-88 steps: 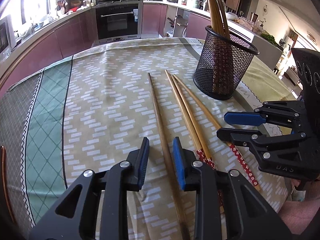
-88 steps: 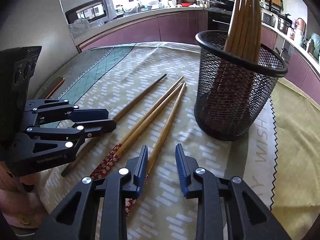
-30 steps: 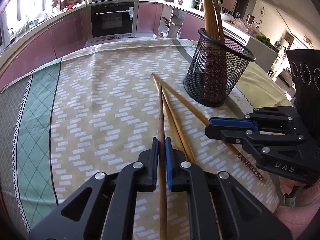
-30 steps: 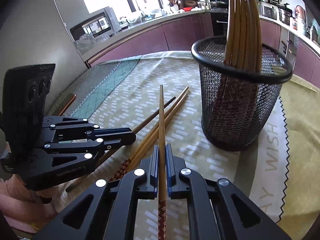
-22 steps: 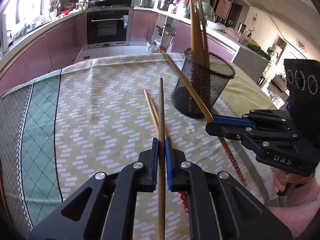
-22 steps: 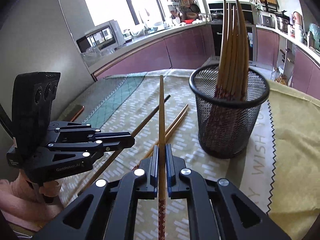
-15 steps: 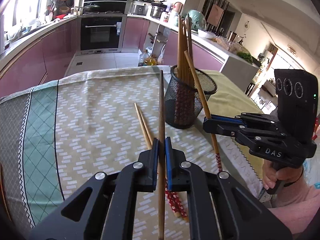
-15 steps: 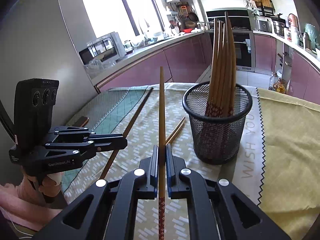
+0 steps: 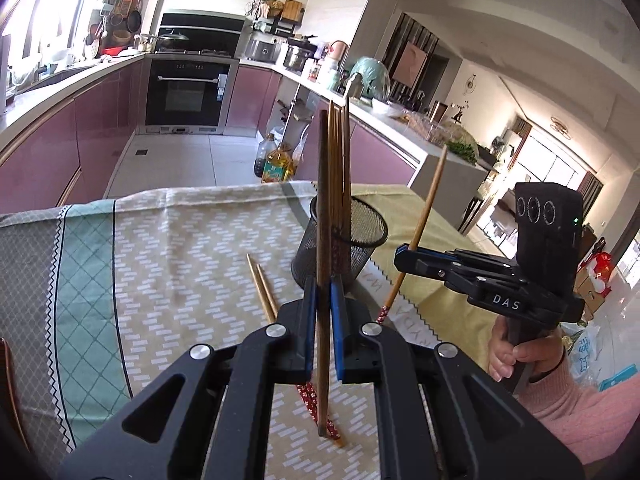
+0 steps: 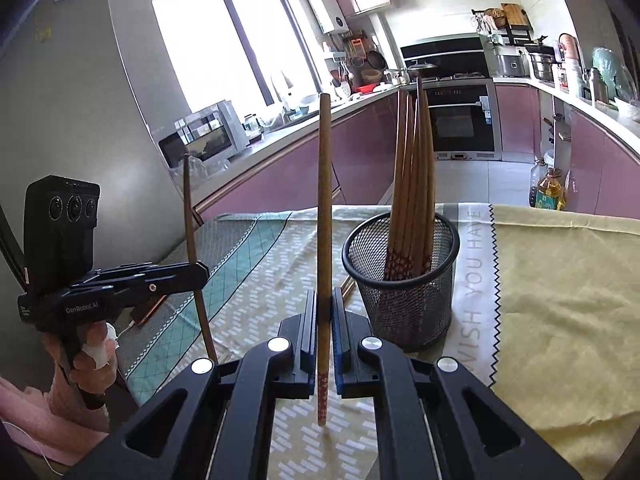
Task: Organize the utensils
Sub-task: 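Raise the left tool's chopstick upright over the holder while the right tool carries its own there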
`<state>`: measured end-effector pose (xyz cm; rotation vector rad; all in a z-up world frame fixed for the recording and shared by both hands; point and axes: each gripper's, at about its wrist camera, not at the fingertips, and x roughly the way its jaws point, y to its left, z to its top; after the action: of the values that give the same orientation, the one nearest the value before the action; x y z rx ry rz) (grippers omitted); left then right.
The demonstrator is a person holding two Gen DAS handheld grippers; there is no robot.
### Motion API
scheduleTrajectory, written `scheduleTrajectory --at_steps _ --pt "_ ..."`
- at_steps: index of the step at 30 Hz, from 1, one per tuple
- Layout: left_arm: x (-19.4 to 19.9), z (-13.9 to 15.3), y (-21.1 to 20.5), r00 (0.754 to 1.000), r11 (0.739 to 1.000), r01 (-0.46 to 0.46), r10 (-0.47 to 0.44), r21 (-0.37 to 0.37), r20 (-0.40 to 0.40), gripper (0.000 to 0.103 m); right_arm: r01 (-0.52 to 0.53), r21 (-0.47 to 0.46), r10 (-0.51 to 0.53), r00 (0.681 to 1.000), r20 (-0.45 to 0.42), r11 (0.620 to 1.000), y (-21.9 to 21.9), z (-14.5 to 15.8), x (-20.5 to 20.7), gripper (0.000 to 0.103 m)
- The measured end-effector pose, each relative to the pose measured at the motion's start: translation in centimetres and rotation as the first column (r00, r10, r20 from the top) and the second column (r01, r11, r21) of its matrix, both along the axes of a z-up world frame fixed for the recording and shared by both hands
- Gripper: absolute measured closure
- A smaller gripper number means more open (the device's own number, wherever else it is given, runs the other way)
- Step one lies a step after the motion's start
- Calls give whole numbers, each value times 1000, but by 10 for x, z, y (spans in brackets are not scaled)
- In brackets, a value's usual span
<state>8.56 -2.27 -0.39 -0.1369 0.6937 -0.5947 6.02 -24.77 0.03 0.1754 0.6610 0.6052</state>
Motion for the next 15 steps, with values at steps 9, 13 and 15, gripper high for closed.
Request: scheduleTrajectory --at_steps 9,13,15 --pt "6 16 -2 999 999 -9 11 -47 35 95 21 1 -21 998 52 1000 -9 17 -3 97" --pt "14 22 -8 999 998 -15 18 -60 49 95 33 5 -33 996 78 999 -13 28 -2 97" --pt "18 24 -11 998 998 -13 17 -67 54 95 38 5 -38 995 88 999 -14 31 0 97"
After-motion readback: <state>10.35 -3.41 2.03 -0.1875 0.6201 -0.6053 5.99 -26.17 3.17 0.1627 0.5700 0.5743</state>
